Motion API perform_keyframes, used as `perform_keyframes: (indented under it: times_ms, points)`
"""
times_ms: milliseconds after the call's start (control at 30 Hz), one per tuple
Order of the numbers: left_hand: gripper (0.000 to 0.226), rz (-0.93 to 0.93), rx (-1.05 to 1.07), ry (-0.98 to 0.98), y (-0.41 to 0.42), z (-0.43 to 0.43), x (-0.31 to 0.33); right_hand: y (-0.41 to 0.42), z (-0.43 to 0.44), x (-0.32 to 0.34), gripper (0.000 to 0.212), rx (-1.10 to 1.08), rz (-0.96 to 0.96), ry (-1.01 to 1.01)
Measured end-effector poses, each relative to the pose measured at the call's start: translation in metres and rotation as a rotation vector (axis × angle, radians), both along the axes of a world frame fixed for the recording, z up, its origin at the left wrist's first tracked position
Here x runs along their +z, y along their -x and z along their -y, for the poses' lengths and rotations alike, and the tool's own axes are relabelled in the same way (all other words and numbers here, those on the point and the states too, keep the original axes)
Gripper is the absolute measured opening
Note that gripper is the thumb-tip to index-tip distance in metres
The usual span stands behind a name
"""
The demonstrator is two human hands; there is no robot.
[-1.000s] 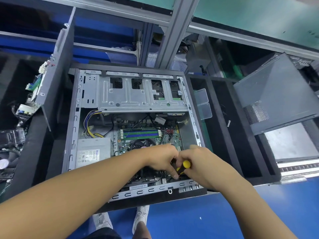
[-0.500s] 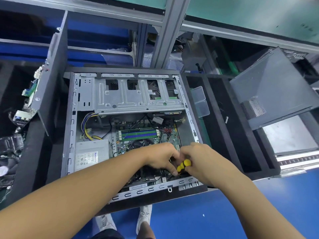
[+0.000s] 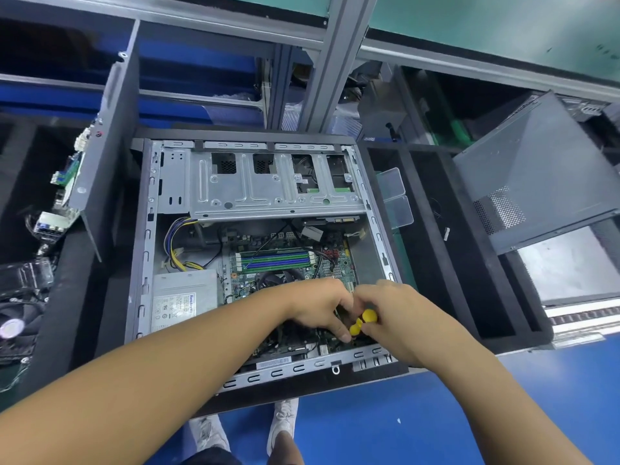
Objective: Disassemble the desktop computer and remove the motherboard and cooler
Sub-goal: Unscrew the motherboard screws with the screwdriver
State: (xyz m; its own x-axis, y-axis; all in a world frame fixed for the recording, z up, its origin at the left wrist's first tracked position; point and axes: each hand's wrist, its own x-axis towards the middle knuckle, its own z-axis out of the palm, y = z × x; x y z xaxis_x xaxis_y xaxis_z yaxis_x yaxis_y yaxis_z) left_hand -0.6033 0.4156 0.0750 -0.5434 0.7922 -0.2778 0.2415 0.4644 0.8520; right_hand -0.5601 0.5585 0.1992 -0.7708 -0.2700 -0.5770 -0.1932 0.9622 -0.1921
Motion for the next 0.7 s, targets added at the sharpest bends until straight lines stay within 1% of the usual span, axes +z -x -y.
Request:
perform_keyframes:
  times_ms: [67,133,200,233,333,400,433,500,600,633,700]
  points:
    - [0.018,-0.017,0.011,0.023,-0.0007,-0.0014,-0.0022,-0.0001,-0.0003,0.0007,0.017,-0.019,0.042,0.019]
    - [0.026,-0.040,0.024,0.015,-0.0021,-0.0026,-0.0032,-0.0005,0.0015,0.0012,0.015,-0.067,0.027,0.025]
    - [0.032,-0.061,0.035,0.011,-0.0034,-0.0041,-0.0032,-0.0014,0.0038,-0.0006,0.029,-0.125,-0.028,-0.042]
    - [0.035,-0.067,0.037,0.010,-0.0040,-0.0051,-0.0033,-0.0016,0.0046,-0.0027,0.032,-0.130,-0.054,-0.084]
    - [0.039,-0.057,0.026,0.018,-0.0039,-0.0047,-0.0014,-0.0035,0.0081,-0.0065,0.025,-0.099,-0.058,-0.078]
    - [0.031,-0.011,0.016,0.006,-0.0017,-0.0002,0.0007,-0.0025,0.0083,-0.0029,0.016,-0.052,-0.035,-0.057]
    - [0.027,0.003,0.007,0.004,-0.0002,0.0016,0.0012,-0.0017,0.0072,-0.0014,0.015,-0.030,-0.020,-0.047]
    - [0.027,-0.006,-0.007,0.028,0.0009,0.0013,0.0015,-0.0009,0.0049,0.0002,0.016,-0.004,0.016,-0.031]
    - [0.032,-0.045,0.010,0.043,-0.0014,-0.0018,0.0002,-0.0010,0.0037,0.0001,0.017,-0.030,0.053,0.001]
    - [0.034,-0.064,0.015,0.041,-0.0029,-0.0029,-0.0002,-0.0013,0.0040,-0.0001,0.015,-0.055,0.041,0.012]
    - [0.038,-0.083,0.029,0.022,-0.0050,-0.0039,-0.0002,-0.0019,0.0049,-0.0018,0.023,-0.112,-0.015,-0.011]
